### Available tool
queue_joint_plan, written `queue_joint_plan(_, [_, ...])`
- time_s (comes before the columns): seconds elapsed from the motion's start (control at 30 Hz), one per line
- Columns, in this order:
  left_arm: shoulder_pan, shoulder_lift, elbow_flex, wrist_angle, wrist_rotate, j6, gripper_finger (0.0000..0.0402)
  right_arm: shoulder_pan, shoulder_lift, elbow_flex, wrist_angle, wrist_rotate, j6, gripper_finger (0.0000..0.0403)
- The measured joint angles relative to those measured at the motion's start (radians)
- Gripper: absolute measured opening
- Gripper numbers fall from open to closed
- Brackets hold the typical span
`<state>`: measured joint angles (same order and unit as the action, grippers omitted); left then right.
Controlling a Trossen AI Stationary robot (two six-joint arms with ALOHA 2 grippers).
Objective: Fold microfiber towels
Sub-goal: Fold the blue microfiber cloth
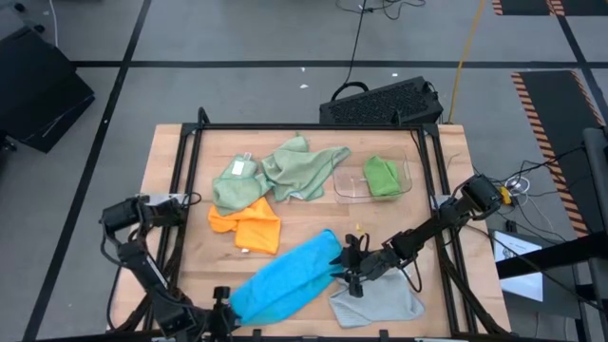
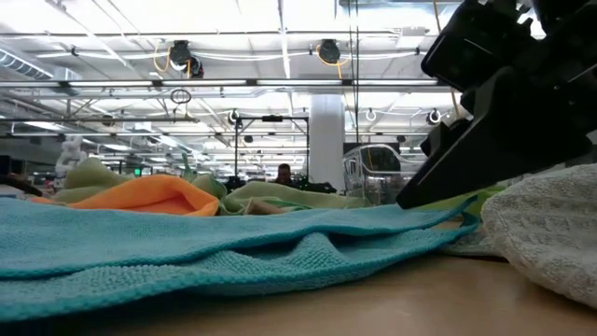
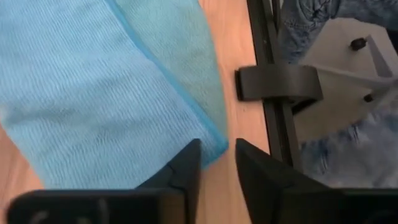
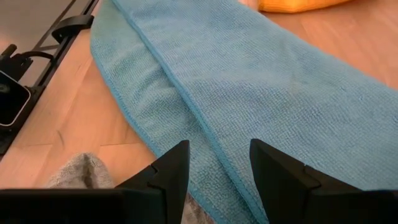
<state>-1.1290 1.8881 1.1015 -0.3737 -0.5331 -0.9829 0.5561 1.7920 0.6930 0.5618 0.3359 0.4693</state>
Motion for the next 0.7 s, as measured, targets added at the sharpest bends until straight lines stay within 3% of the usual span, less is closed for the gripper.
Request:
queue_joint_plan(0.17, [-0.005, 0.000, 0.000, -0.021, -0.060, 0.016, 0.0012, -0.012, 0.000, 0.000, 0.013, 0.000, -0.029, 0.0160])
queue_joint_plan(0.37, [0.003, 0.000, 0.000, -0.053, -0.101, 0.035, 0.0003, -0.012, 0.000, 0.000, 0.017, 0.002, -0.035, 0.0160])
queue_joint_plan(0.6, [0.004, -0.055, 0.000, -0.114, -0.251, -0.027, 0.0002, -0.021, 0.007, 0.003, 0.107, 0.045, -0.073, 0.0160])
queue_joint_plan(0.7, [0.009, -0.077, 0.000, -0.138, -0.319, -0.046, 0.0002, -0.020, 0.060, 0.097, 0.169, 0.061, -0.143, 0.0160])
